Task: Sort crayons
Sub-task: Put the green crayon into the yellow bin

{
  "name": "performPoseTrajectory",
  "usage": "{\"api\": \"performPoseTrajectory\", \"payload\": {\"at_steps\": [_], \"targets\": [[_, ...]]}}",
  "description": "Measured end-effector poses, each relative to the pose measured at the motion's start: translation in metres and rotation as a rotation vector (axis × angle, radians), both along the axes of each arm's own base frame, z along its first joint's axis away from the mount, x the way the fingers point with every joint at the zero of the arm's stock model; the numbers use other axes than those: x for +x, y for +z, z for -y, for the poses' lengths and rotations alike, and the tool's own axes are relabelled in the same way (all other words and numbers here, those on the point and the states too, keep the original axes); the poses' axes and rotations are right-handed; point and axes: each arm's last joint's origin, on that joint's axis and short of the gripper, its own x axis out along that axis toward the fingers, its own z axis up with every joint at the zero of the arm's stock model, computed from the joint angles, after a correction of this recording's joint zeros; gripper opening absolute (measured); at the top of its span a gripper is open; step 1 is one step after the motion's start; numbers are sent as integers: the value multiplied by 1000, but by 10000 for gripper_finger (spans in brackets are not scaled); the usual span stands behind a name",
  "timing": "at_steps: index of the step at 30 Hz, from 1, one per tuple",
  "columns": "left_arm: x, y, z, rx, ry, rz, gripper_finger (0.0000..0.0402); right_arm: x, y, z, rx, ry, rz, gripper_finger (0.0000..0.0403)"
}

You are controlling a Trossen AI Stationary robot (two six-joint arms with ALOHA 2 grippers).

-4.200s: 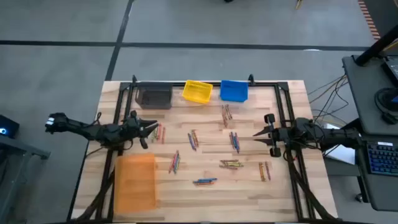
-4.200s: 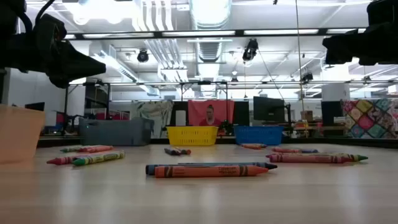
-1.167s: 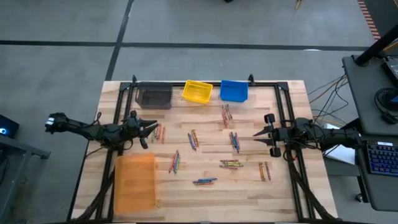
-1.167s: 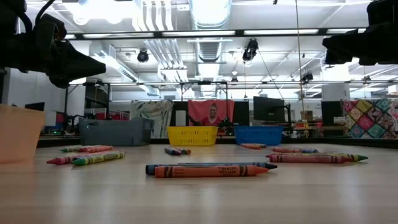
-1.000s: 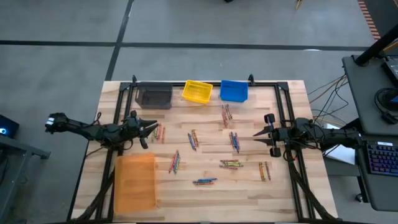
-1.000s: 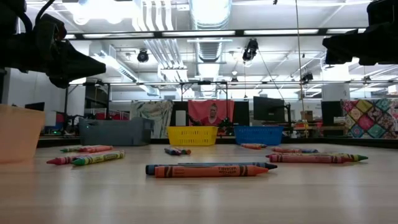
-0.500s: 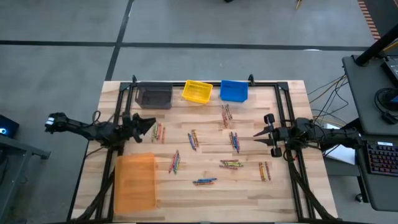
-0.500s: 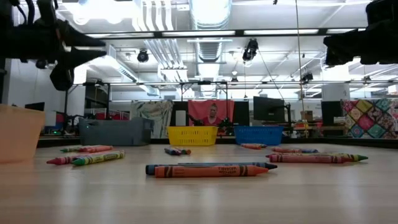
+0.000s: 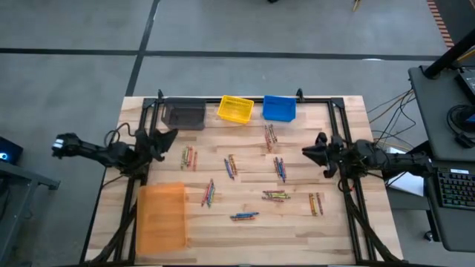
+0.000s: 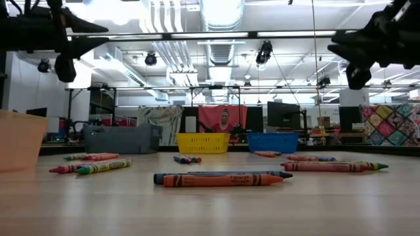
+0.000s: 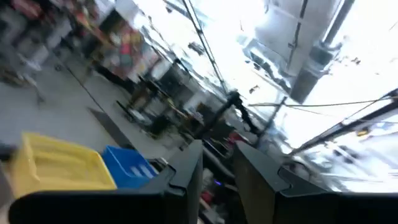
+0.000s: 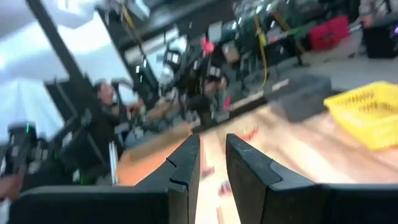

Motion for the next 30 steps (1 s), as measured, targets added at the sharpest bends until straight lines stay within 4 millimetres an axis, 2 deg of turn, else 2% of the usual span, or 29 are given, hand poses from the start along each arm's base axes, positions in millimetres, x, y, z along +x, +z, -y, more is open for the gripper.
{"api": "performPoseTrajectory", "payload": {"at_steps": [3,8,14,18,21,25,30], "targets": [[9,-6,4,-44,-117,-19,75,1,7,2,21,-57,67,68],[26,-15,9,-150,-154,-88,75,2,15,4,71,-97,57,68],[54,13,17,-115,-180,-208,74,4,23,4,109,-98,-60,68],[65,30,21,-129,-200,-485,71,7,30,4,107,-99,-72,68],[64,39,21,-227,-151,-730,66,10,32,4,106,-100,-91,68],[54,42,18,-375,-3,-1016,58,12,32,4,106,-100,-109,68],[54,40,20,-500,118,-1230,50,17,27,4,105,-69,-156,68]]}}
